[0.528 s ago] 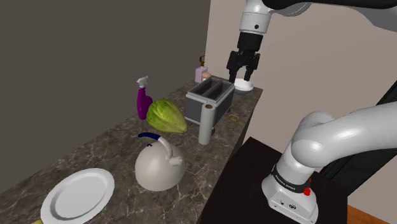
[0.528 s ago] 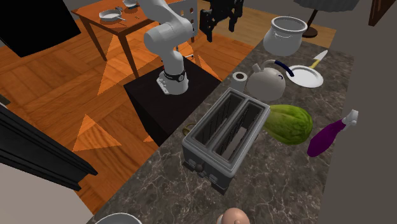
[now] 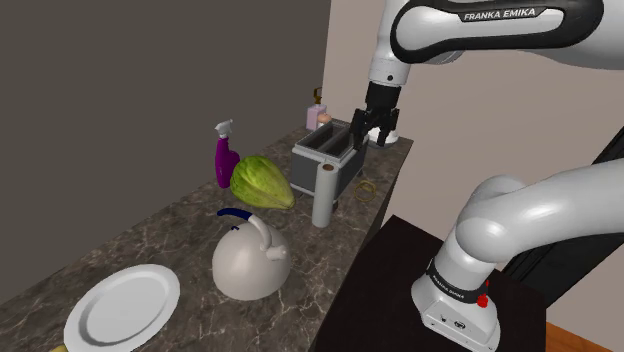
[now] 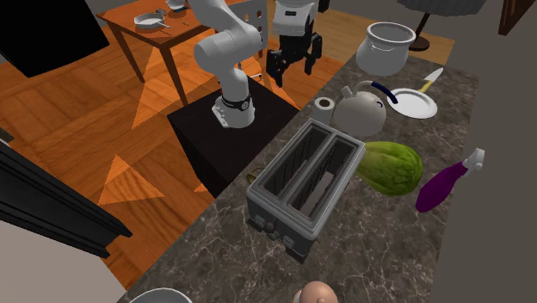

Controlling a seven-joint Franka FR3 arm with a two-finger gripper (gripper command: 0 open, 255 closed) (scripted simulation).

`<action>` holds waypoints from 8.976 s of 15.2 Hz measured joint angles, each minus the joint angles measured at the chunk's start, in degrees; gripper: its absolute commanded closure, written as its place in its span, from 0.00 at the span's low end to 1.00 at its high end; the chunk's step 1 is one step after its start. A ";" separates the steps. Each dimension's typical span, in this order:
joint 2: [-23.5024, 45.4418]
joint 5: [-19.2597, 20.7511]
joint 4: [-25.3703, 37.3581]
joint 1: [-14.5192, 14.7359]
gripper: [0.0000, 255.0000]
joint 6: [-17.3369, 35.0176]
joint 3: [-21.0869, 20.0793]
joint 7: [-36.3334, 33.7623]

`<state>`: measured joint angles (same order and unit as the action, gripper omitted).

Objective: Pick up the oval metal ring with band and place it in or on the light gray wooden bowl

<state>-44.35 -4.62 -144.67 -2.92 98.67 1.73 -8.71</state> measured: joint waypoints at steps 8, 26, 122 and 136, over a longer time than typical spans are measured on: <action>6.64 4.08 -9.79 -3.83 0.00 17.80 2.57 1.83; 33.46 8.80 -14.66 -9.16 0.00 52.36 6.87 2.87; 94.32 -11.20 88.88 -33.41 1.00 7.43 17.14 38.48; 94.83 -11.38 87.50 -33.28 0.00 9.32 17.04 38.71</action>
<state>50.48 -16.00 -57.17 -36.20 107.99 18.77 30.00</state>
